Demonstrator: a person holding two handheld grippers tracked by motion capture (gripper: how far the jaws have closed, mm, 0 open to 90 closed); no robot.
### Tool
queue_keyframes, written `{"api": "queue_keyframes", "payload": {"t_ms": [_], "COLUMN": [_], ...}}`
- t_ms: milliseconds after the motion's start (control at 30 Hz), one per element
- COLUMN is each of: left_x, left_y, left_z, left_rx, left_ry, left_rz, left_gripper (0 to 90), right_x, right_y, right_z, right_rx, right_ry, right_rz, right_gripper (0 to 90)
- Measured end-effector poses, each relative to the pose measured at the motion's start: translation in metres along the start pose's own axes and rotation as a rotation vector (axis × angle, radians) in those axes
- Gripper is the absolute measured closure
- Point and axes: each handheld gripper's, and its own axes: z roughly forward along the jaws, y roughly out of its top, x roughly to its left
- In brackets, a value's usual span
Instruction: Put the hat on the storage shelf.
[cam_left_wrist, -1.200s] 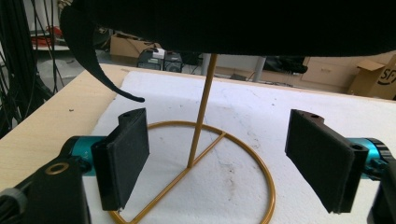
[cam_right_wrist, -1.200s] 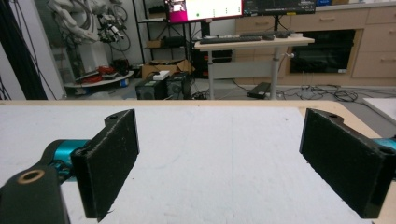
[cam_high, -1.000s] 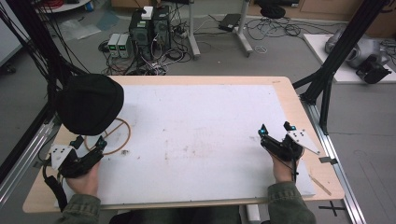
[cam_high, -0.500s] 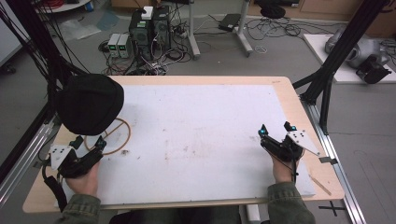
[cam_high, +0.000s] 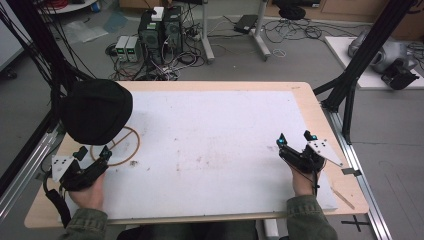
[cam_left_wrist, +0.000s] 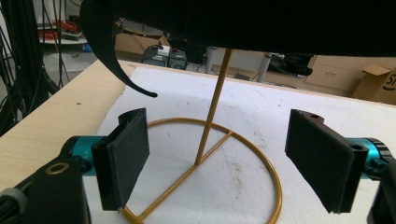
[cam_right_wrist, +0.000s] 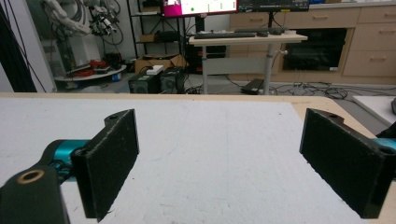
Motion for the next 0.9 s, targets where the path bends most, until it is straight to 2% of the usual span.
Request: {"api": "queue_keyframes", "payload": {"t_ms": [900], "left_x": [0.0006], "left_y": [0.0], "left_z": [-0.0002], "left_rx": [0.006], "left_ry": [0.006], "left_rz": [0.002], "left_gripper": [22.2], "right_x": [0.0001], "right_y": [-0.0003], "right_z": [0.0006], "right_rx": [0.009], "right_ry": [0.005], "right_rz": [-0.003], "right_gripper": [11.0]}}
